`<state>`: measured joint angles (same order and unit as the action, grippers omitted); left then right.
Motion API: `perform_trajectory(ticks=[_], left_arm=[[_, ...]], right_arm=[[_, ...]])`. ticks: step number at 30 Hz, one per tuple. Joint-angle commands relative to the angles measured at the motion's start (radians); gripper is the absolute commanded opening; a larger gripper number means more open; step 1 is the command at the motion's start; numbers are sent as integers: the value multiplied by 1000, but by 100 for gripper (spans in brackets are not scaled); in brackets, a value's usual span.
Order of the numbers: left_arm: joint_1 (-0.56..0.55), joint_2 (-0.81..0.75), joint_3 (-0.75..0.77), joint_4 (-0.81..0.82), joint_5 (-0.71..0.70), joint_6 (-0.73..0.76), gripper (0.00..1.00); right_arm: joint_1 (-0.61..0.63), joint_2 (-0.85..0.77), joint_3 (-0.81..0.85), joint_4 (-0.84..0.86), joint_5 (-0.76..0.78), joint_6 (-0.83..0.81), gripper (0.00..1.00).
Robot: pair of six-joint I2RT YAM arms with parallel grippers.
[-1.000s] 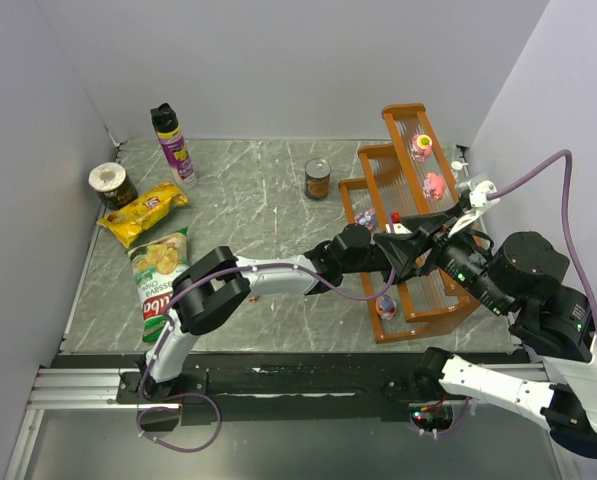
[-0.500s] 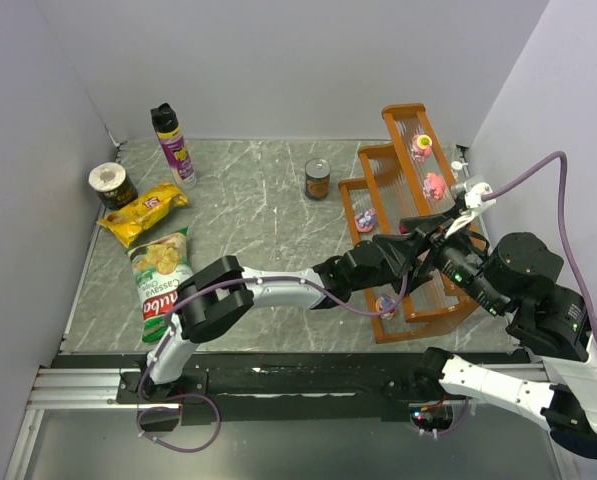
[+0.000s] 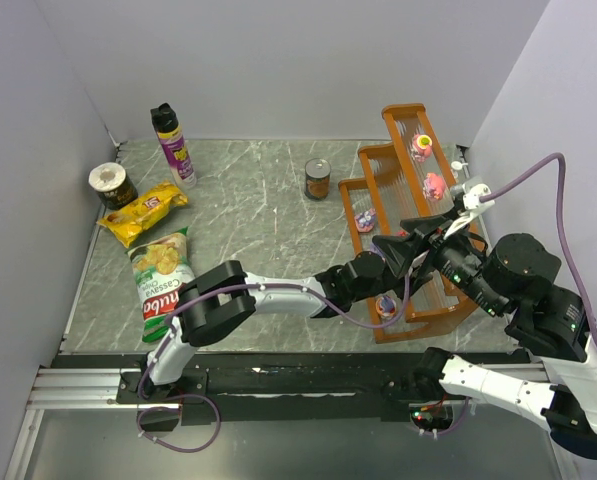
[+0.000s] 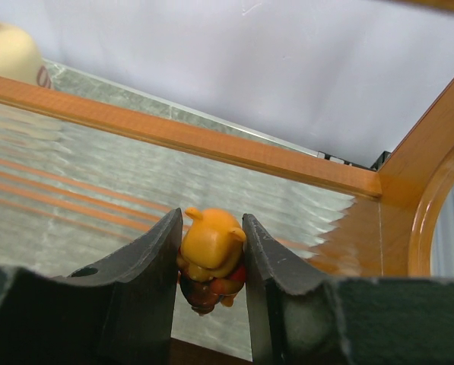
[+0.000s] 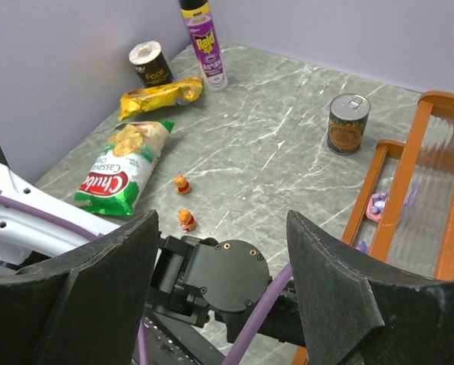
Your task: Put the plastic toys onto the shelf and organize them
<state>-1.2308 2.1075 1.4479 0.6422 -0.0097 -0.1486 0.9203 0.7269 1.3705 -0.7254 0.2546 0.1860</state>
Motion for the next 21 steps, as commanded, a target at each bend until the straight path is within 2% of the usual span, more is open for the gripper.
perform_trajectory(ticks=[1, 9, 12, 18, 21], left_arm=[[-15, -3, -40, 24, -38, 26, 25], [-16, -6, -46, 28, -61, 32, 30], [-19, -7, -58, 39, -58, 38, 36], [-21, -15, -60, 39, -58, 43, 55], [-19, -21, -61, 40, -47, 46, 60]], right_arm=[[5, -9, -4, 34, 20, 3, 74], [3, -9, -5, 35, 25, 6, 75], [3, -9, -2, 34, 25, 6, 75], [5, -12, -4, 34, 28, 9, 76], [3, -15, -4, 32, 31, 9, 76]])
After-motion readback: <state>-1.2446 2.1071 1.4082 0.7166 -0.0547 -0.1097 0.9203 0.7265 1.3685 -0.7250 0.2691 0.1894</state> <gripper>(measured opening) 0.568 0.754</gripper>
